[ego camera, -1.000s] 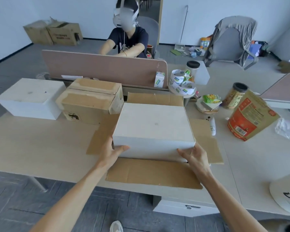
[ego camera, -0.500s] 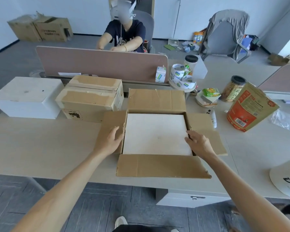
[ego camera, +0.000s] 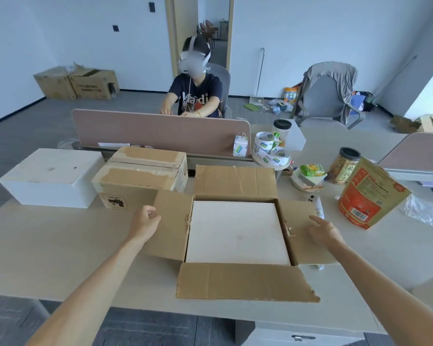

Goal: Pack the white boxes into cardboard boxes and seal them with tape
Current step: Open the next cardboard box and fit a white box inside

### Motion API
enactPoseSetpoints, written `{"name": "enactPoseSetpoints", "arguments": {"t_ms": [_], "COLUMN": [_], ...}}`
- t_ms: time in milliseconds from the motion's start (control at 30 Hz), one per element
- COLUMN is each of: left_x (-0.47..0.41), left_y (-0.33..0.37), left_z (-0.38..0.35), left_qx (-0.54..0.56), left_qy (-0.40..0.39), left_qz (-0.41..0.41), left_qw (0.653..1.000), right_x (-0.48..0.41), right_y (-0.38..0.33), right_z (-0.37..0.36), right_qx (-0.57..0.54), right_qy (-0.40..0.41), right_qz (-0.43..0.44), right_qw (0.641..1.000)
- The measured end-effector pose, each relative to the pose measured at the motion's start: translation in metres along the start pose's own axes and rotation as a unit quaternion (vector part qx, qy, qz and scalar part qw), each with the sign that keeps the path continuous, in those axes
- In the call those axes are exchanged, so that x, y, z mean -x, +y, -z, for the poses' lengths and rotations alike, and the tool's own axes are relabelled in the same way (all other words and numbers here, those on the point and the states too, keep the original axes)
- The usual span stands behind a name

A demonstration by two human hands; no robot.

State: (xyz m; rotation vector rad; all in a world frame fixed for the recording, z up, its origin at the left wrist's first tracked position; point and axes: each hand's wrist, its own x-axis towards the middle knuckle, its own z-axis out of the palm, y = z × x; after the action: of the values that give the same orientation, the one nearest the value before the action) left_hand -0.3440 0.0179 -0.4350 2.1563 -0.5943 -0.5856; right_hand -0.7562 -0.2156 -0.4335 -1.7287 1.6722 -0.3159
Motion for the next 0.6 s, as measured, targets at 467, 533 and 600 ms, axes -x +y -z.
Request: {"name": "enactPoseSetpoints", "arguments": {"t_ms": [467, 533, 600], "left_x": [0.063, 0.069, 0.075], "left_y": [0.07, 0.065, 0.062], "left_z": [-0.037, -0.046, -0.053], "left_qx": [0.023, -0.031, -0.076], "left_qy": [-0.212, -0.235, -0.248], "left_qz": [-0.156, -0.171, -0.183], "left_qw": [0.964, 0.956, 0.948], "right_x": [-0.005, 0.001, 0.011], "right_y": [0.001, -0.007, -0.018], "right_z": [0.012, 0.017, 0.019], "right_qx": [-0.042, 0.049, 0.106], "right_qy": [0.029, 0.027, 0.022], "right_qz": [-0.018, 0.043, 0.103], "right_qw": [0.999, 0.998, 0.989]}}
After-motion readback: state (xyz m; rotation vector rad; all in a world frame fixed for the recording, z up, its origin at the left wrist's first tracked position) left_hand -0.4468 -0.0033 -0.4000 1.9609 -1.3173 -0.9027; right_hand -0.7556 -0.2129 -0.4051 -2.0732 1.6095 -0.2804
